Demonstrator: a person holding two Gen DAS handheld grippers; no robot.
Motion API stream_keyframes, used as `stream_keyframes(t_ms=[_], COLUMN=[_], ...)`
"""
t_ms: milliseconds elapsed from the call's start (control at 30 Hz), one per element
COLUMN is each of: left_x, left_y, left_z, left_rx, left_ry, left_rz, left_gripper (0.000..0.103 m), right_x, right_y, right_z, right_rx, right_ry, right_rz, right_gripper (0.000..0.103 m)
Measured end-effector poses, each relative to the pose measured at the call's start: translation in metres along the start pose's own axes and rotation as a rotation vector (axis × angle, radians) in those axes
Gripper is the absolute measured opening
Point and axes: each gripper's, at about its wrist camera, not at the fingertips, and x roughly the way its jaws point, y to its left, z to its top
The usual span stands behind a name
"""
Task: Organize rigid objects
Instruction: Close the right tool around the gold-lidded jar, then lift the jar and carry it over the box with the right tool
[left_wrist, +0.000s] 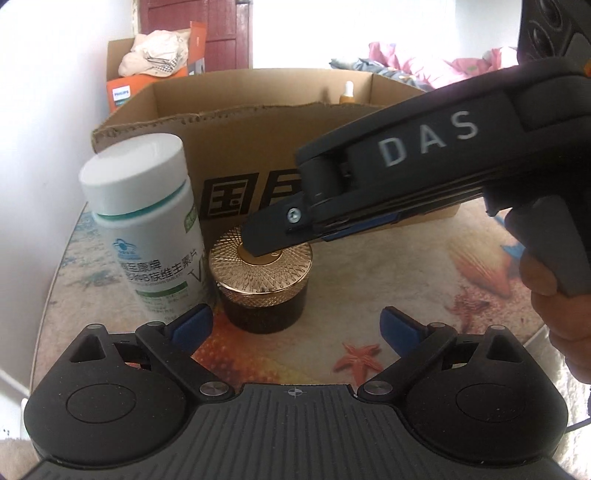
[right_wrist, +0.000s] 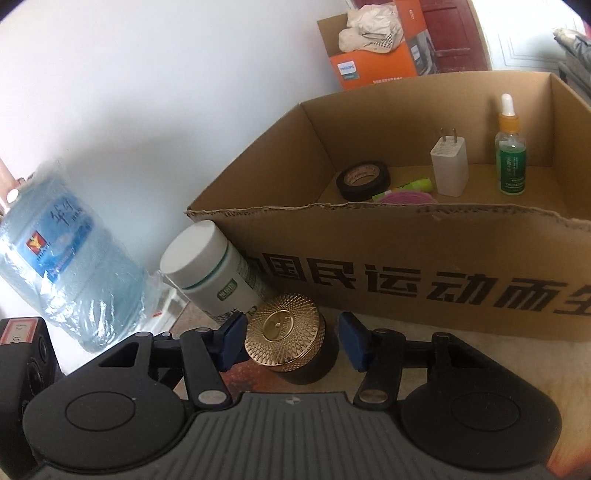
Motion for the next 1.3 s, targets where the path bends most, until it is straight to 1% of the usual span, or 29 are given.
stream_keyframes(t_ms=[67, 100, 167, 233, 333, 400, 533, 733, 833, 900, 1033, 1133, 1233, 1300], left_x=[0.004, 0.006, 0.007, 0.007, 0.006, 0.004, 0.000, 0.001, 0.001, 0.003, 0.009, 0.009, 0.012, 0.012], left_y=[0.000, 0.000, 0.001, 0.001, -0.004, -0.008, -0.021, -0.041, -0.051, -0.055, -0.056, -0.058, -0.057, -0.055], left_z=[0.001, 0.003, 0.005, 0.004, 0.002, -0.001, -0.006, -0.009, -0.007, -0.005, 0.002, 0.000, 0.004, 0.005], left_rx=[-0.014, -0.019, -0.016, -0.011, -0.001, 0.011, 0.052, 0.109, 0.146, 0.156, 0.179, 0.208, 0.197, 0.189], left_ry=[0.015, 0.020, 0.009, -0.004, -0.009, -0.009, -0.011, -0.006, -0.002, -0.003, -0.002, -0.010, -0.013, -0.013], left_rz=[-0.018, -0.024, -0.019, -0.012, -0.019, -0.036, -0.071, -0.155, -0.178, -0.169, -0.124, -0.086, -0.075, -0.071], left_gripper=[0.091, 0.091, 0.086, 0.082, 0.082, 0.082, 0.082, 0.082, 0.082, 0.082, 0.081, 0.076, 0.072, 0.071], right_x=[0.004, 0.005, 0.008, 0.009, 0.006, 0.002, -0.011, -0.036, -0.043, -0.047, -0.049, -0.048, -0.051, -0.052], right_y=[-0.002, -0.003, 0.000, 0.002, 0.002, 0.001, -0.006, -0.017, -0.029, -0.033, -0.040, -0.043, -0.049, -0.055], right_z=[-0.001, -0.001, -0.003, -0.005, -0.007, -0.008, -0.015, -0.024, -0.028, -0.029, -0.033, -0.035, -0.038, -0.040], right_rx=[0.009, 0.014, 0.012, -0.001, -0.006, 0.000, 0.043, 0.091, 0.121, 0.143, 0.165, 0.170, 0.187, 0.213], right_ry=[0.006, 0.009, 0.014, 0.014, 0.024, 0.025, 0.013, -0.006, -0.016, -0.025, -0.040, -0.049, -0.062, -0.070], right_rz=[0.003, 0.005, 0.022, 0.010, 0.002, -0.006, -0.027, -0.090, -0.102, -0.092, -0.070, -0.062, -0.047, -0.030], right_gripper=[0.058, 0.058, 0.055, 0.056, 0.056, 0.056, 0.056, 0.056, 0.056, 0.056, 0.056, 0.056, 0.054, 0.051])
